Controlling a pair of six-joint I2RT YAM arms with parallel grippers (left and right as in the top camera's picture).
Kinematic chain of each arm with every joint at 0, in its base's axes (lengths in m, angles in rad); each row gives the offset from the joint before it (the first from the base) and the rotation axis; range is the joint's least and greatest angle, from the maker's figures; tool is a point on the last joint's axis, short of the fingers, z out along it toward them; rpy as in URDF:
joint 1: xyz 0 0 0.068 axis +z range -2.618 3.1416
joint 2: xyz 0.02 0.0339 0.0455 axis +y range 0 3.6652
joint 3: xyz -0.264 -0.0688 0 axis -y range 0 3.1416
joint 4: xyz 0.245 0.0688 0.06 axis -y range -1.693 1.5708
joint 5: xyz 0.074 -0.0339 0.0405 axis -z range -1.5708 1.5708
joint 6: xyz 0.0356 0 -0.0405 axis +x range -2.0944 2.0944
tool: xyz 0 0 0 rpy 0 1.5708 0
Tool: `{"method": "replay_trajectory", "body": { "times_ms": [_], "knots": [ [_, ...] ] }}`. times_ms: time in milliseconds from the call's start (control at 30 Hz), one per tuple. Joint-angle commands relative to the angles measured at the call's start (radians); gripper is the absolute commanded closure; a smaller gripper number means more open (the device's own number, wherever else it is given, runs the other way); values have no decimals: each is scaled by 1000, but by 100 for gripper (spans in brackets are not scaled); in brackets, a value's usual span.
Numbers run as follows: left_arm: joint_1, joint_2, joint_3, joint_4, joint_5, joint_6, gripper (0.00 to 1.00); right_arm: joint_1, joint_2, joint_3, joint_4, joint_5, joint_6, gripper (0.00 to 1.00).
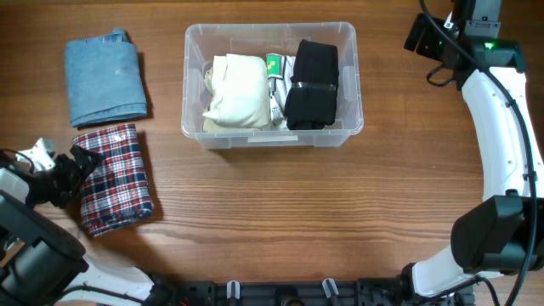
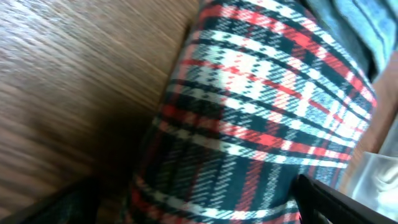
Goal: Pack container
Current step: 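Grasp the plaid cloth's edge with the left gripper and lift it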
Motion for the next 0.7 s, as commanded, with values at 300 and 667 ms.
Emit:
{"method": "replay_trajectory", "body": {
  "times_ms": [300, 667],
  "knots": [
    [-2, 37, -9, -140, 114, 23, 0, 0, 14, -6, 0, -8, 15, 0],
    [-2, 37, -9, -154, 114, 23, 30, 0, 14, -6, 0, -8, 16, 0]
  ]
}}
